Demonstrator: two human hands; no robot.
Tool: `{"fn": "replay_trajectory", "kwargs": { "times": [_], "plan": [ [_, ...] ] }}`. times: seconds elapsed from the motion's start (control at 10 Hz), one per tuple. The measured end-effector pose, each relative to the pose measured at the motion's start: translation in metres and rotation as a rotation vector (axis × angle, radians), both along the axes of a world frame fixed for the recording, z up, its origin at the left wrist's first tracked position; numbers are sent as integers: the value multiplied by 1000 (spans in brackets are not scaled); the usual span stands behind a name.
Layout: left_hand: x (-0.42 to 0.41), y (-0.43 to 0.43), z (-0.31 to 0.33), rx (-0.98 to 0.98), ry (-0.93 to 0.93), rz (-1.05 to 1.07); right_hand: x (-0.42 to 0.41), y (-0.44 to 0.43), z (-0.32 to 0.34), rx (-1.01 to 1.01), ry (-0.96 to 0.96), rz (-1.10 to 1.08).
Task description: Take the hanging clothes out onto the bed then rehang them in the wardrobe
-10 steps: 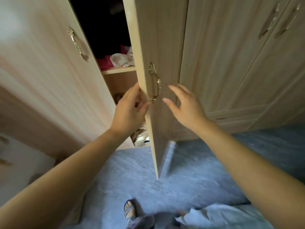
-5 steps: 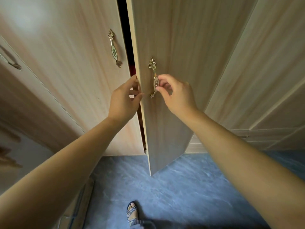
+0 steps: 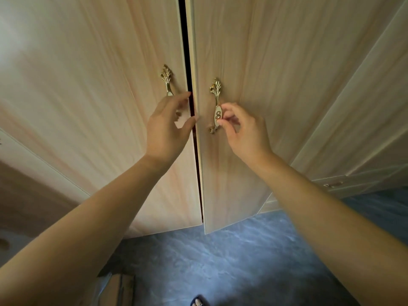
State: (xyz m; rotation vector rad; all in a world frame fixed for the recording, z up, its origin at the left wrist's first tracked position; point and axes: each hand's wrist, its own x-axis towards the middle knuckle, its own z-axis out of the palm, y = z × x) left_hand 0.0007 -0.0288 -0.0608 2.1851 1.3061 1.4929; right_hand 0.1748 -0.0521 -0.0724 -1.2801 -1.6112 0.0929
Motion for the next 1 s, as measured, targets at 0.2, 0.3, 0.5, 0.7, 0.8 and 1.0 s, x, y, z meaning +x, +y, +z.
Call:
{"fn": "replay_trajectory", "kwargs": {
  "times": [0.2,0.3,0.5,0.7,0.8,1.0],
  "plan": [
    [0,31,4,215,196,163,-8,26,2,-2,-11,-24],
    [4,44,3,335,293,258,-9,35,3,21,-50,-22],
    [8,59,-7,438,418,386,-11,53,0,55,-61,-6],
    [13,63,-8,493,453,523,-12,58,-2,75,-39,16],
    [15,59,-7,471,468,563,-12,57,-3,70,-35,12],
    [16,35,-2,287,595,516,-7,41,-4,13,-104,-12]
  ]
}}
